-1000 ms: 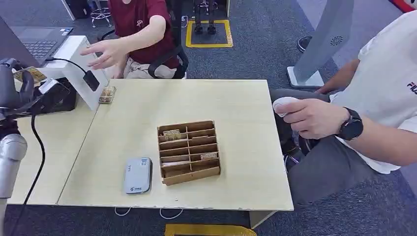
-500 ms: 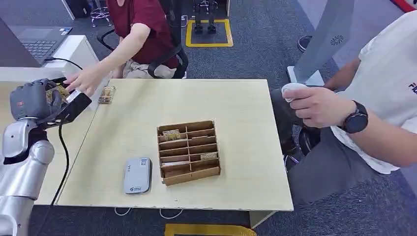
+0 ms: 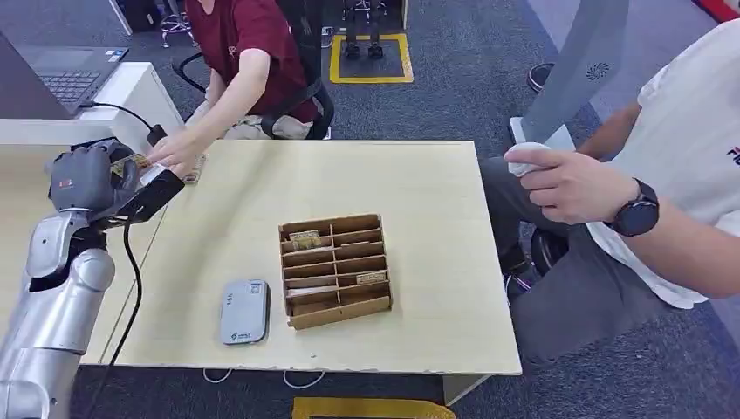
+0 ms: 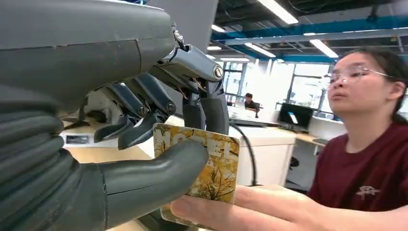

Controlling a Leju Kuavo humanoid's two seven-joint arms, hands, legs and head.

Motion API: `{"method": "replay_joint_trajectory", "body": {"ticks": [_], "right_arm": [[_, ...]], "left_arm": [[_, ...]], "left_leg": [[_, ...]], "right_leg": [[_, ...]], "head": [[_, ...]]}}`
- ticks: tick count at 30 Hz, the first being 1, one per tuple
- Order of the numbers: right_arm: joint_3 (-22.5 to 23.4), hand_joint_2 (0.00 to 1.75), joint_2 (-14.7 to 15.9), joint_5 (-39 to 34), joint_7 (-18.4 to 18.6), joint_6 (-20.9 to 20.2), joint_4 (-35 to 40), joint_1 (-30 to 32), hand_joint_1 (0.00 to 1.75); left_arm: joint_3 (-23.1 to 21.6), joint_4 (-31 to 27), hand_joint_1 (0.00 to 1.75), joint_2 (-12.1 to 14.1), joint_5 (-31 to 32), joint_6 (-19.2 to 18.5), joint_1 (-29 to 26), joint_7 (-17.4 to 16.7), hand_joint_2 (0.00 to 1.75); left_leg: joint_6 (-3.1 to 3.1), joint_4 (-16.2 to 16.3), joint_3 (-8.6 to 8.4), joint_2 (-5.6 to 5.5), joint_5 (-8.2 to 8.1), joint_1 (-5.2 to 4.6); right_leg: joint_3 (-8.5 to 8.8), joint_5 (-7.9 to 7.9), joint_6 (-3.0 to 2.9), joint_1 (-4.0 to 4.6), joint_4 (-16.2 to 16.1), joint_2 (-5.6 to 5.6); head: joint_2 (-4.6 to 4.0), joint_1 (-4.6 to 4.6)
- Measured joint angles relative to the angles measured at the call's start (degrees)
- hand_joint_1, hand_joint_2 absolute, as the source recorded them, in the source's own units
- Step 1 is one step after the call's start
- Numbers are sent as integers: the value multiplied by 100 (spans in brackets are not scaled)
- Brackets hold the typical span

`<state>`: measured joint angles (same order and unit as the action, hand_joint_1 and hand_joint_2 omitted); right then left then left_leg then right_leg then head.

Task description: Pass the card to the sensor for recognition and then transmit it.

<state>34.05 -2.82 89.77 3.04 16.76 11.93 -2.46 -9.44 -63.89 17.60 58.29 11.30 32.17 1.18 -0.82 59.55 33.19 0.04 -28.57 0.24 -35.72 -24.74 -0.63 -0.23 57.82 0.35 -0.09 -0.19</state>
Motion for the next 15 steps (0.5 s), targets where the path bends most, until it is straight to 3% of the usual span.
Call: {"method": "replay_joint_trajectory", "body": {"ticks": [9, 10, 11, 15], "right_arm": [[0, 175, 0, -7, 0, 2, 0, 3, 0], [0, 175, 0, -7, 0, 2, 0, 3, 0], [0, 175, 0, -4, 0, 2, 0, 3, 0], [0, 175, 0, -4, 0, 2, 0, 3, 0]], "left_arm": [[-35, -153, 175, -90, -13, -17, -1, 0, 175], [-35, -160, 42, -94, -15, -17, -2, 0, 175], [-37, -166, 0, -94, -20, -20, -3, 0, 175], [-39, -190, 0, -94, -68, -50, -5, 0, 175]], "left_leg": [[0, -1, 0, 1, -1, 1], [0, -1, 0, 1, -1, 2], [0, -1, 1, 2, -1, 2], [0, -1, 2, 0, 0, 2]], "right_leg": [[-5, -1, -1, 1, 0, 2], [-6, -1, -1, 1, 0, 2], [-6, -1, -1, 1, 0, 2], [-5, -1, -1, 1, 1, 0]], "head": [[2, 2], [0, 0], [0, 0], [0, 0]]}}
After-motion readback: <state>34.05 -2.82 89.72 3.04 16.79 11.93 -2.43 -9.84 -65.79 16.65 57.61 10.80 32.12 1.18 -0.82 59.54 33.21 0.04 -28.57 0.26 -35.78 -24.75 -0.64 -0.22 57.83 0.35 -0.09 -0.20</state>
